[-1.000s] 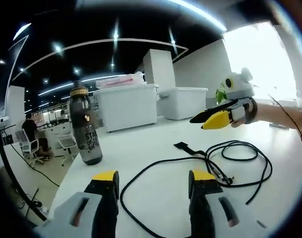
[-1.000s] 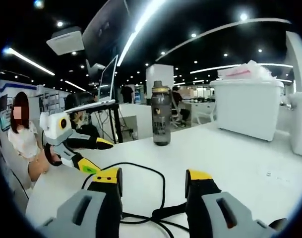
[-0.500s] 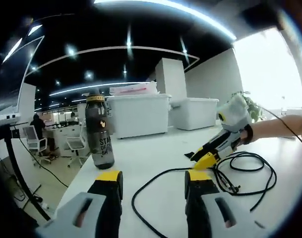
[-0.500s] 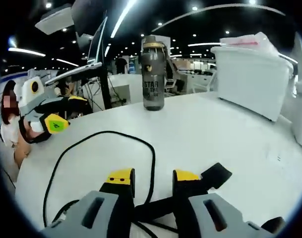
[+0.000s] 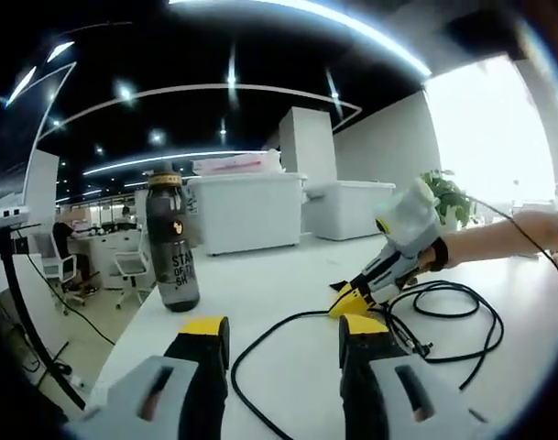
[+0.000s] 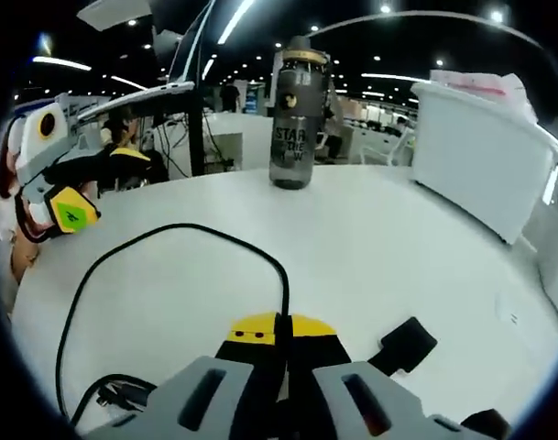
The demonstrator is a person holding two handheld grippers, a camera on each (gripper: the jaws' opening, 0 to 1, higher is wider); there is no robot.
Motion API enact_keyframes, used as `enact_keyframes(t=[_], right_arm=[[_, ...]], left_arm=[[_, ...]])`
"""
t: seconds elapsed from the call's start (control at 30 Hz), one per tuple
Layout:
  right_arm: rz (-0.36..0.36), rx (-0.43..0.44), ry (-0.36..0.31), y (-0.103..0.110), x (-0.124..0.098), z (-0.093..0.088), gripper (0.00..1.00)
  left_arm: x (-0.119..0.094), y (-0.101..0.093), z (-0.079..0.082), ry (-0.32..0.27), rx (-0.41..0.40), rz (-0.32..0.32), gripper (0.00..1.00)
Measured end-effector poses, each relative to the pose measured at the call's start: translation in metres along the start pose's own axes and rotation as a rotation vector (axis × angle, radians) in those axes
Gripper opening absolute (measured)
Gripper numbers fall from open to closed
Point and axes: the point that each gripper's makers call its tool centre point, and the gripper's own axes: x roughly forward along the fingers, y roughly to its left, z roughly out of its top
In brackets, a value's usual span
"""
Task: Coil the Type-C to USB data cable on the desktop and secure it with Velcro straps.
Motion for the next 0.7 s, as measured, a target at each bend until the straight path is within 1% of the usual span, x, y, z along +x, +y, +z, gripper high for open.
enact_keyframes(t=[0.03,0.07,0.13,0.2,0.27,0.33,0.37,0.4,0.43,0.47,0.5,0.57,0.6,0.67,0.7], right_arm=[[0.0,0.02,-0.018,0.001,-0.002,0.002,0.01],[-0.011,0.039,-0.072,0.0,-0.006,0.009,0.01],[-0.048,0.013,-0.121,-0.004,-0.017,0.017,0.01],[-0.07,0.02,-0.197,-0.006,-0.032,0.031,0.01],[-0.09,0.027,-0.276,-0.008,-0.052,0.045,0.01],[-0.094,0.038,-0.367,-0.005,-0.073,0.058,0.01],[-0.09,0.036,-0.406,-0.002,-0.084,0.064,0.01],[-0.102,0.026,-0.438,-0.002,-0.095,0.069,0.01],[-0.104,0.009,-0.477,-0.001,-0.107,0.074,0.01],[-0.108,-0.005,-0.512,-0.001,-0.117,0.08,0.01],[-0.113,-0.018,-0.53,-0.001,-0.128,0.083,0.01],[-0.105,-0.019,-0.58,-0.002,-0.147,0.09,0.01],[-0.087,-0.015,-0.613,0.0,-0.156,0.095,0.01],[-0.105,-0.02,-0.648,-0.003,-0.174,0.101,0.01],[-0.116,-0.04,-0.661,-0.004,-0.181,0.103,0.01]], left_arm=[[0.0,0.0,-0.001,0.003,0.001,0.001,0.49],[0.001,0.0,-0.001,0.005,0.002,0.002,0.49],[0.001,0.0,-0.001,0.004,0.005,0.002,0.49],[0.001,-0.002,0.0,0.001,0.008,0.001,0.49],[0.0,-0.001,0.001,-0.005,0.017,0.005,0.49],[0.0,0.003,0.003,-0.011,0.024,0.029,0.49],[-0.001,0.008,0.006,-0.021,0.025,0.045,0.49],[-0.002,0.011,0.01,-0.035,0.025,0.053,0.49],[-0.002,0.012,0.016,-0.061,0.029,0.053,0.49],[-0.001,0.011,0.023,-0.092,0.034,0.04,0.49],[0.0,0.005,0.031,-0.129,0.032,0.005,0.48],[0.004,-0.001,0.038,-0.157,0.02,-0.034,0.46],[0.007,-0.006,0.042,-0.163,0.018,-0.06,0.46],[0.014,-0.011,0.048,-0.158,0.023,-0.084,0.46],[0.019,-0.017,0.05,-0.149,0.06,-0.114,0.46]])
